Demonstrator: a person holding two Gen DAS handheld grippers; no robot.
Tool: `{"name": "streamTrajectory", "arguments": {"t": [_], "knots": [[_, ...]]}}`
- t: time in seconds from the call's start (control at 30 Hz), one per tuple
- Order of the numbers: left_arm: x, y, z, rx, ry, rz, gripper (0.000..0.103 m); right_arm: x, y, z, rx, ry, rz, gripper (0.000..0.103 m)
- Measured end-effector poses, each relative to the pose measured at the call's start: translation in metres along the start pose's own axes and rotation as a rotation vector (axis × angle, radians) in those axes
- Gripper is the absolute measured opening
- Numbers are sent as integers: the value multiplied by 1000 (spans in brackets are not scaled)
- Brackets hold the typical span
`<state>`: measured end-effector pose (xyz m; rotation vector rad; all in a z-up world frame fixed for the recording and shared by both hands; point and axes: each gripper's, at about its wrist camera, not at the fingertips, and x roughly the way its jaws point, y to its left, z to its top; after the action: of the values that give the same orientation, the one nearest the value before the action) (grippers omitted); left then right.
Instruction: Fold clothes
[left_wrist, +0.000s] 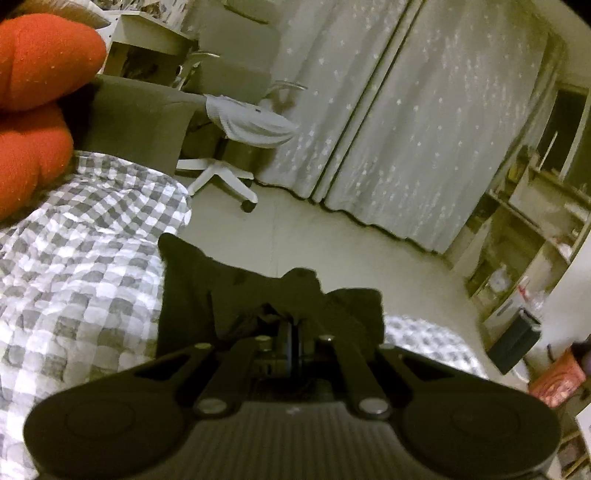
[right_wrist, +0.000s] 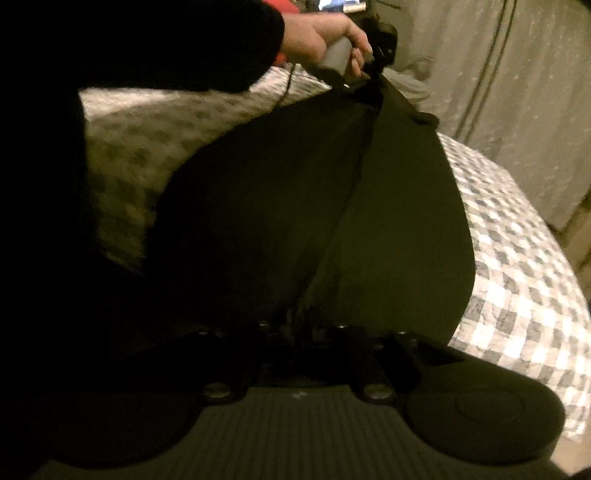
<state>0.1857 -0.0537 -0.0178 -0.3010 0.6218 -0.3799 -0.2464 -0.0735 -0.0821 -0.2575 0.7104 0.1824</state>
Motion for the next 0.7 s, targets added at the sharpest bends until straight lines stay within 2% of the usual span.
{"name": "streamTrajectory", "arguments": {"t": [0.07,0.17,0.47,0.53,0.57,0.67,0.7], "knots": [[1,2,3,-14,-3,-11,3,-13,-7,2,9,-1,50,18],[2,2,6,-15,-9,-29,3,-25,-15,3,20,11,72,18],[12,9,-4,44,24,37,3,-32,-49,11,83,47,-15,18],[10,14,-5,40,32,15,3,-35,-63,18,94,42,-22,18],[8,17,-5,27,40,8,4,-37,-70,23,92,35,-26,20],[3,26,-2,-19,68,-3,5,-41,-100,43,107,3,-26,35],[1,29,-1,-35,78,-11,5,-42,-113,52,123,-15,-19,37]]}}
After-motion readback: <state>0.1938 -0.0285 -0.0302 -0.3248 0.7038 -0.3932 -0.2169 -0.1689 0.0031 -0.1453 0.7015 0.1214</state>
